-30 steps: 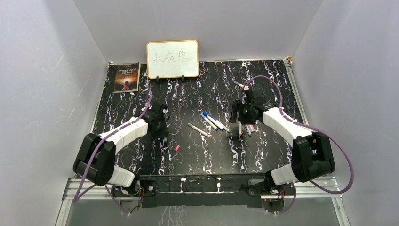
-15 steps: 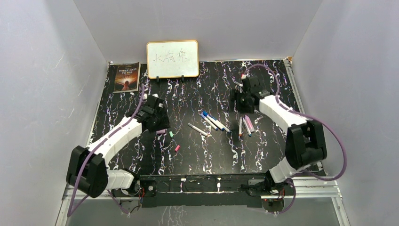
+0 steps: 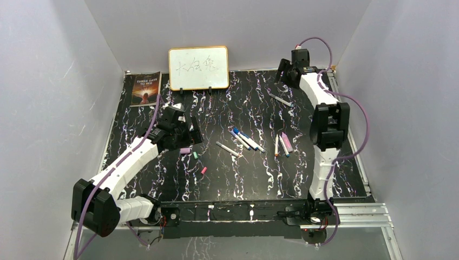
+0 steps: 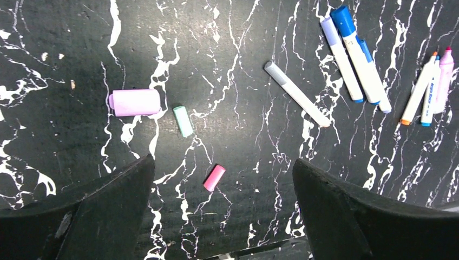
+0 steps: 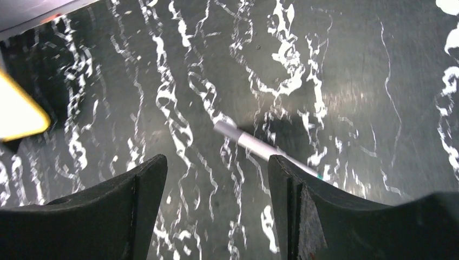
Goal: Open the pen caps
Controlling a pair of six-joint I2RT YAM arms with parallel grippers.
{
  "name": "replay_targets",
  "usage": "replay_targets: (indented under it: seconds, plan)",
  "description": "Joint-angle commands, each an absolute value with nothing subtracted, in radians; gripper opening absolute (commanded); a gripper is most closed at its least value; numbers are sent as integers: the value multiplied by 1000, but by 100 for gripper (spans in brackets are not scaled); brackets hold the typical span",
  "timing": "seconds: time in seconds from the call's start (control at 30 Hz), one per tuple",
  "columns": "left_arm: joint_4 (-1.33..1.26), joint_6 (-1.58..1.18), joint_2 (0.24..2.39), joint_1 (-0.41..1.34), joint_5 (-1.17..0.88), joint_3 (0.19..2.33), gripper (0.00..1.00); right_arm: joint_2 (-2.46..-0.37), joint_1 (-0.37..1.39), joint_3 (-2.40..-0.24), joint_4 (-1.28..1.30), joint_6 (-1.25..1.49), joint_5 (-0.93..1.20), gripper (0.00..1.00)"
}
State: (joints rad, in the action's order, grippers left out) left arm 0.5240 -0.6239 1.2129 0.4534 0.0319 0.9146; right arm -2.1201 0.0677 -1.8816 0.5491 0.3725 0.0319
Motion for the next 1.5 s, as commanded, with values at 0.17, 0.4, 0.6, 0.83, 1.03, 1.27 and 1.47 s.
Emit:
replay_targets:
  seconds: [0.17, 0.4, 0.6, 0.83, 1.03, 1.27, 1.47]
  plan:
    - [547, -591, 1175, 449, -56, 939, 98, -2348, 24, -2095, 443, 385, 78, 65]
    - [546, -590, 1170, 449, -64, 938, 98, -2414, 17, -2088, 447, 389, 120, 65]
    - [551, -585, 1162, 449, -60, 928, 98, -2363, 22, -1919, 413, 401, 147, 65]
    - [557, -596, 1136, 449, -60, 915, 98, -2280, 63, -1747, 418, 383, 105, 62]
    - [553, -609, 1110, 449, -65, 890, 98, -2213, 134, -1634, 445, 359, -11, 56]
    - [556, -619, 1072, 452, -69, 872, 98, -2238, 189, -1624, 532, 335, -136, 36]
    - [561, -622, 1060, 451, -73, 875, 98, -2221, 202, -1554, 548, 336, -179, 18]
